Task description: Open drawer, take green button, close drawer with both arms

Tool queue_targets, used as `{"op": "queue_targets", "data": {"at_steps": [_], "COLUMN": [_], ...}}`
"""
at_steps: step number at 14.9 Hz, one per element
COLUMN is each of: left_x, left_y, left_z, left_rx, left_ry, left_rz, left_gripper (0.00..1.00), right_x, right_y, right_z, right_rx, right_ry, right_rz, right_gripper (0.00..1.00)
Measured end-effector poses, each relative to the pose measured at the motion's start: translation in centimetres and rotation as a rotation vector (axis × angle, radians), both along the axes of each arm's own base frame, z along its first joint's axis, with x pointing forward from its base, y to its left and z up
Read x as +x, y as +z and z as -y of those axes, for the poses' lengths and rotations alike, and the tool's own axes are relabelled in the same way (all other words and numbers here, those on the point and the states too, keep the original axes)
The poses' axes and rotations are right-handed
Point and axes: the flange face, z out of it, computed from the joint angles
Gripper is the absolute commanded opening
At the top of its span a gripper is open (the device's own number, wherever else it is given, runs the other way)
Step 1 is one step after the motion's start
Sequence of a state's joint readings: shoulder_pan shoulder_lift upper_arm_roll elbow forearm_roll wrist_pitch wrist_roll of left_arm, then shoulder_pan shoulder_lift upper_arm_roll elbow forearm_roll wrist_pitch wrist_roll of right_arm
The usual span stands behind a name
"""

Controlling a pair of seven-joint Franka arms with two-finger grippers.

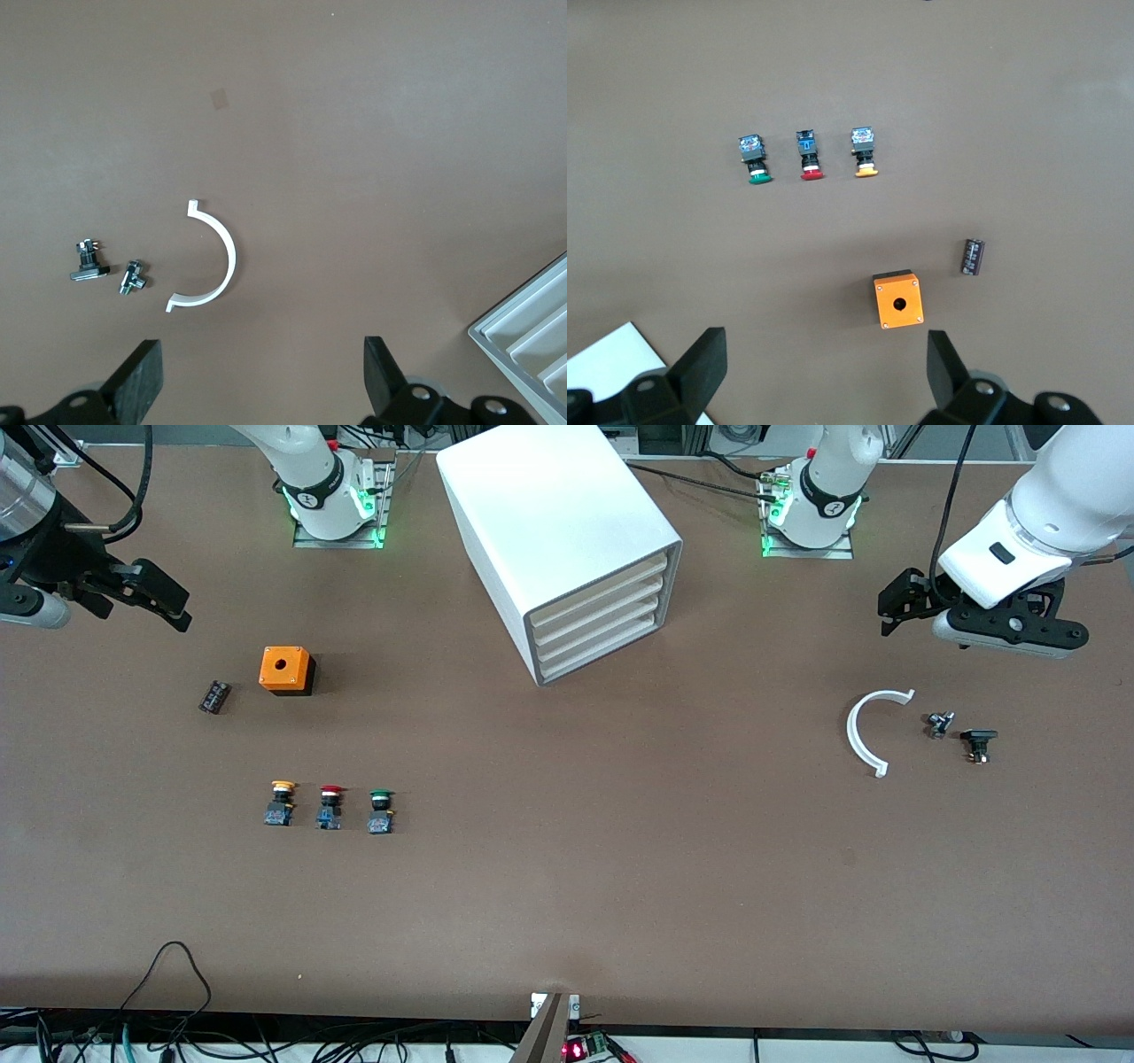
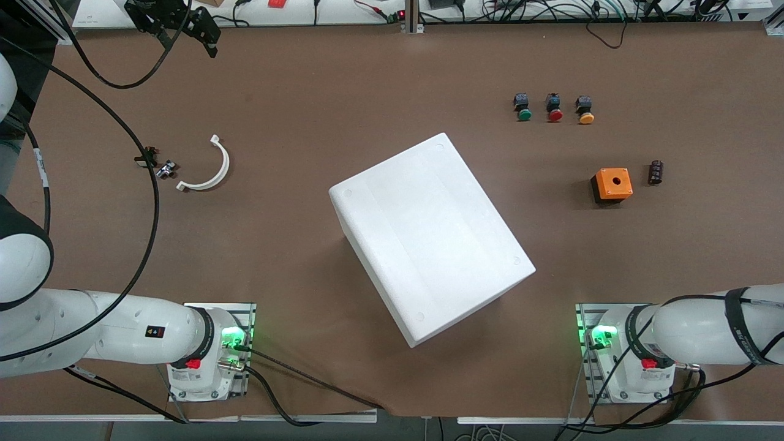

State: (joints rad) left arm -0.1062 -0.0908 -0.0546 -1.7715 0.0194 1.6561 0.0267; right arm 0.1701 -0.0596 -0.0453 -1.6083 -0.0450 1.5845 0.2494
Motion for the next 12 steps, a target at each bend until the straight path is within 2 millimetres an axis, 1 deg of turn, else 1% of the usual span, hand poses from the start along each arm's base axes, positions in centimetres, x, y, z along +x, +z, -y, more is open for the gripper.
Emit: {"op": "queue_targets", "data": {"at_steps": [2,4,7,10,12], "left_x": [0.1,0.1,-0.1,-0.2,-0.2], "left_y": [-0.1,-0.1,-0.1,0.2,0.3], "left_z": [0.0,0.1,0.8,1.9,2.0], "left_rx": [0.0,0.001,0.002,0.003,0.003], "left_ry": [0.0,-0.003,-0.015,-0.033,-0.034], "left_rz": [-0.003,-0.006,-0.006,0.0,0.0], "left_gripper": [1.0,1.0,1.0,1.0,1.0], "right_x": [0.1,0.1,0.1,0.1,0.1], "right_y": [0.0,0.0,0.0,0.0,0.0], "right_z": [0.6,1.4,1.5,1.4,1.4], "right_rx": [-0.002,0.001,0.001,0.002,0.002], "right_ry": [0.046,0.049,0.057,0.063,0.063], "right_rz": [-0.002,-0.003,-0.003,-0.003,-0.003], "right_gripper": [1.0,1.0,1.0,1.0,1.0]}}
